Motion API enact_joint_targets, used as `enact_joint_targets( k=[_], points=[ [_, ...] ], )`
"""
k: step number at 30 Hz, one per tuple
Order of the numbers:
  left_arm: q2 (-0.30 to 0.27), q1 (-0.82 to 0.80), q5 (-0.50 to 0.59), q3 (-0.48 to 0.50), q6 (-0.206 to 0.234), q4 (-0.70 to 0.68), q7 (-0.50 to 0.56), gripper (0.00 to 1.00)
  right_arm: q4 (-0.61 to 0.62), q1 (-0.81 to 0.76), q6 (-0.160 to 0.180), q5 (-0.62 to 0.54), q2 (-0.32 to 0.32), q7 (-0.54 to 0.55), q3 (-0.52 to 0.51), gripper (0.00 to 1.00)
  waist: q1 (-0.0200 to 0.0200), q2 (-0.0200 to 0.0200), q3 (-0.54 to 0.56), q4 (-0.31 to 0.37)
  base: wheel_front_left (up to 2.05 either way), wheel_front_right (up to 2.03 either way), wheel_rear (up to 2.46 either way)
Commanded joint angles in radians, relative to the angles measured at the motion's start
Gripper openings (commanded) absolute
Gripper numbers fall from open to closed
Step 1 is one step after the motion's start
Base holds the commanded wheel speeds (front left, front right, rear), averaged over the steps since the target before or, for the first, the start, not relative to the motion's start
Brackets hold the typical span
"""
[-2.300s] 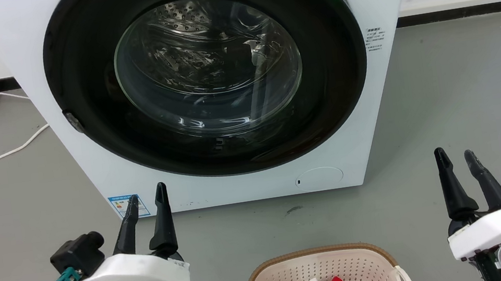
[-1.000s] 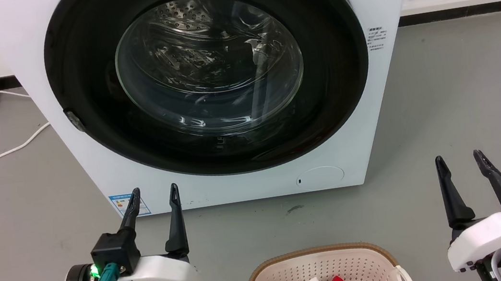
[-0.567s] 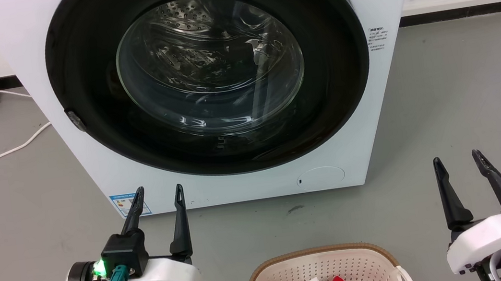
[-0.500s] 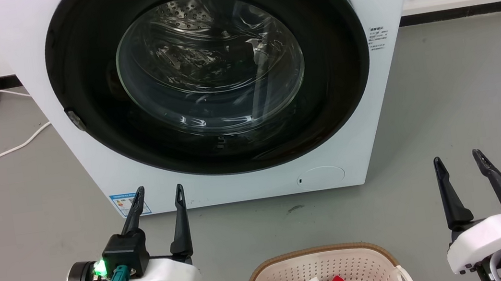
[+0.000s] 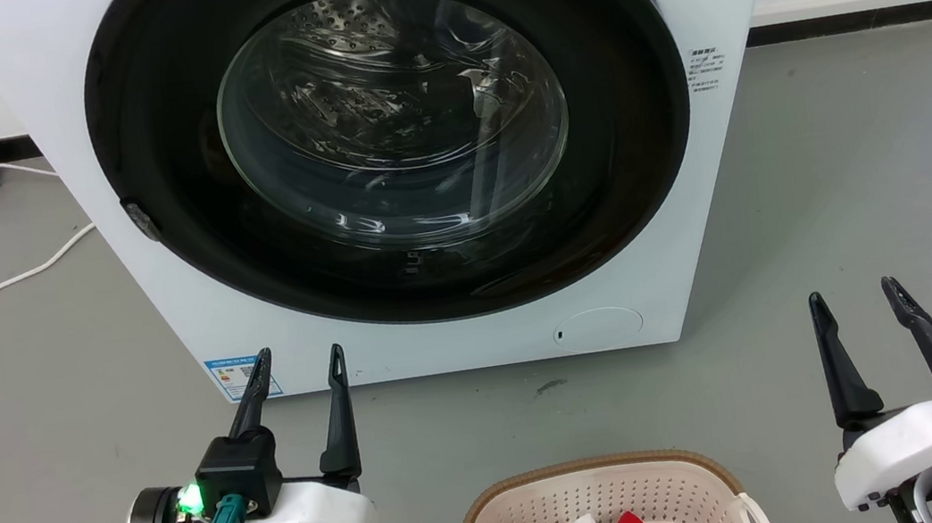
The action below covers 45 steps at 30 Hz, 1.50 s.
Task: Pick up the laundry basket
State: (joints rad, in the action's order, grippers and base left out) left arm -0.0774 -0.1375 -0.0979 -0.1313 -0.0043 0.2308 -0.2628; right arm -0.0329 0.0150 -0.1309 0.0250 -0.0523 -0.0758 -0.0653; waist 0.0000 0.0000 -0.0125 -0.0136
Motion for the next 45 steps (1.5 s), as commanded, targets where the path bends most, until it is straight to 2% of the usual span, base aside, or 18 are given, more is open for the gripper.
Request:
enact_joint_targets(
  k=[1, 16, 24, 34, 45],
  points=[
    [0.004, -0.008, 0.0, 0.002, -0.001, 0.003, -0.003, 1.0, -0.003, -0.007, 0.0, 0.006, 0.003, -0.003, -0.003, 1.0, 0.0, 0.0, 0.0, 0.0, 0.0, 0.0, 0.0],
    [0.009, -0.013, 0.008, 0.0, 0.005, 0.028, -0.003, 1.0, -0.011, 0.0, 0.0, 0.01, 0.003, 0.003, -0.019, 1.0, 0.0, 0.0, -0.014, -0.001, 0.0, 0.0, 0.0],
    [0.017, -0.024, -0.006, -0.026, 0.019, 0.124, 0.002, 1.0, -0.064, 0.017, 0.0, 0.013, 0.003, 0.034, -0.051, 1.0, 0.0, 0.0, -0.088, -0.005, 0.0, 0.0, 0.0],
    [0.026, -0.082, -0.075, -0.082, 0.027, 0.32, 0.038, 1.0, -0.226, 0.081, 0.0, 0.04, -0.034, 0.043, -0.065, 1.0, 0.0, 0.0, -0.22, -0.011, 0.0, 0.0, 0.0],
    [0.027, -0.19, -0.219, -0.212, 0.014, 0.527, 0.123, 1.0, -0.457, 0.197, 0.0, 0.142, -0.115, 0.08, 0.028, 1.0, 0.0, 0.0, -0.357, 0.001, 0.0, 0.0, 0.0]
  ],
)
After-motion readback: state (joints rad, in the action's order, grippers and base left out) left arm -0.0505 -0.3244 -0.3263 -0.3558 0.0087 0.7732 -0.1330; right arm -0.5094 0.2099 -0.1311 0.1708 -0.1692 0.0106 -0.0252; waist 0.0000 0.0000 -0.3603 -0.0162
